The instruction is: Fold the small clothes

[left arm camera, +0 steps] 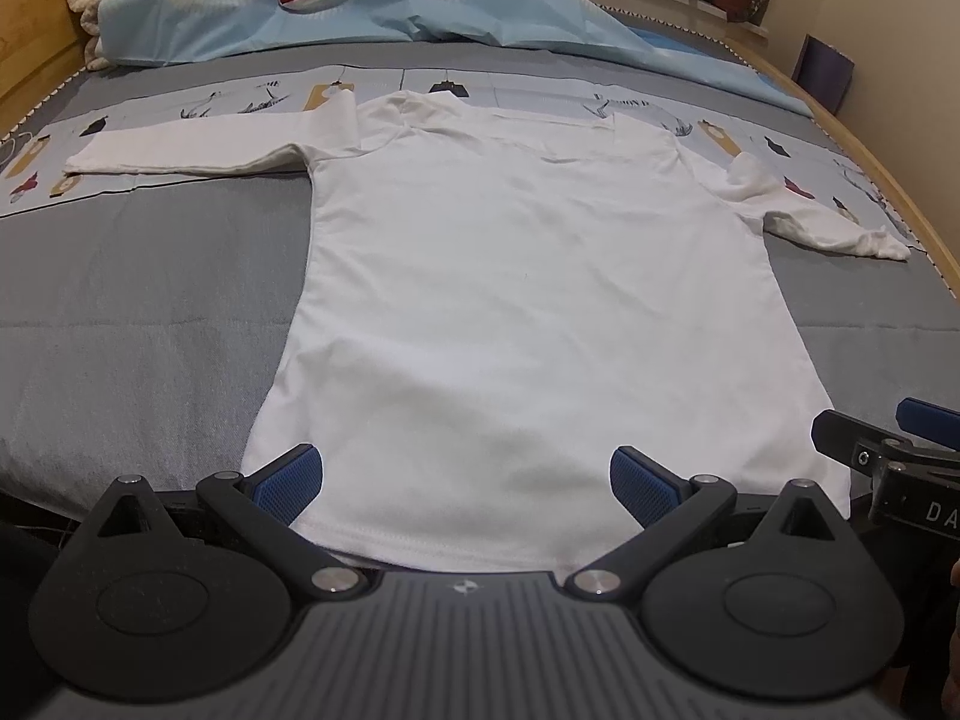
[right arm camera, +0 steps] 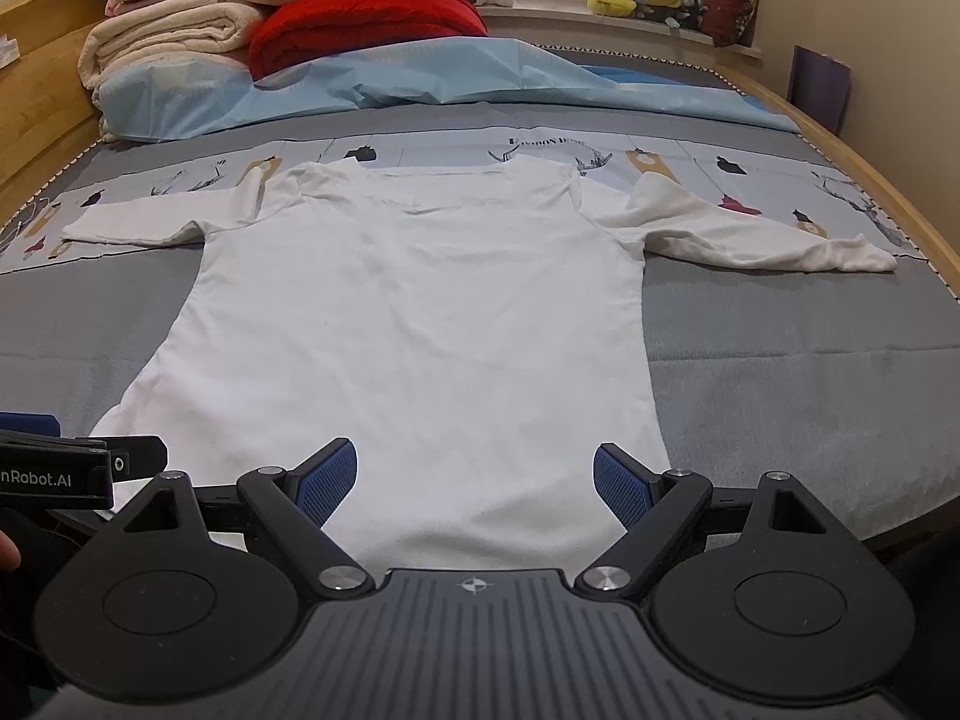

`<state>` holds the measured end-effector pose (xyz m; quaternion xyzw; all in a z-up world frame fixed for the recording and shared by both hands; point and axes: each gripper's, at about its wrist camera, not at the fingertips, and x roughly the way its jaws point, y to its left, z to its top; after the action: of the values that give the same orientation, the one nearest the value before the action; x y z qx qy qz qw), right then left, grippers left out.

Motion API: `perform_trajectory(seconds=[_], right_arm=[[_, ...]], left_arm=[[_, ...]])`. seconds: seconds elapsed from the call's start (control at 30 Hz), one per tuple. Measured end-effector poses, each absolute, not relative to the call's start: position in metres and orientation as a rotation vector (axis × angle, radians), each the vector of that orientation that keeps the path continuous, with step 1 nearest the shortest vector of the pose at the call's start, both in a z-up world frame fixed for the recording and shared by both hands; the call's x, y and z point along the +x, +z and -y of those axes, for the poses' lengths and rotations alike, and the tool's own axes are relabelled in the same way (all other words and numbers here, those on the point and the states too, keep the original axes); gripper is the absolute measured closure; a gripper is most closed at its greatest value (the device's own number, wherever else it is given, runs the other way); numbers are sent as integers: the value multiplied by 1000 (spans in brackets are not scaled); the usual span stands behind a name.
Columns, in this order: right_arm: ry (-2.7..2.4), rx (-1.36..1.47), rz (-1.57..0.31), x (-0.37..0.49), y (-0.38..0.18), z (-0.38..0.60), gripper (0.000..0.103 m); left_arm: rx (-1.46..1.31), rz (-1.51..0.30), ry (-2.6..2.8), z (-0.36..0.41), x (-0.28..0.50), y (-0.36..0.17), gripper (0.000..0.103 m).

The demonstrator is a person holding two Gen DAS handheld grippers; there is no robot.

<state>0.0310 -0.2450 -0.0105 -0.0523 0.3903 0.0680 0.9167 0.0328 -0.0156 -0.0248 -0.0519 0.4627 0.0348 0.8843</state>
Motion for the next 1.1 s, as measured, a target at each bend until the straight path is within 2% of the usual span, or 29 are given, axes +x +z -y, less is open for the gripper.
perform_trajectory(seconds=[1.1], right_arm=[[133, -114, -832, 32, -13, 245, 16]], left_arm=[[-110, -978, 79, 14, 34, -29, 1]])
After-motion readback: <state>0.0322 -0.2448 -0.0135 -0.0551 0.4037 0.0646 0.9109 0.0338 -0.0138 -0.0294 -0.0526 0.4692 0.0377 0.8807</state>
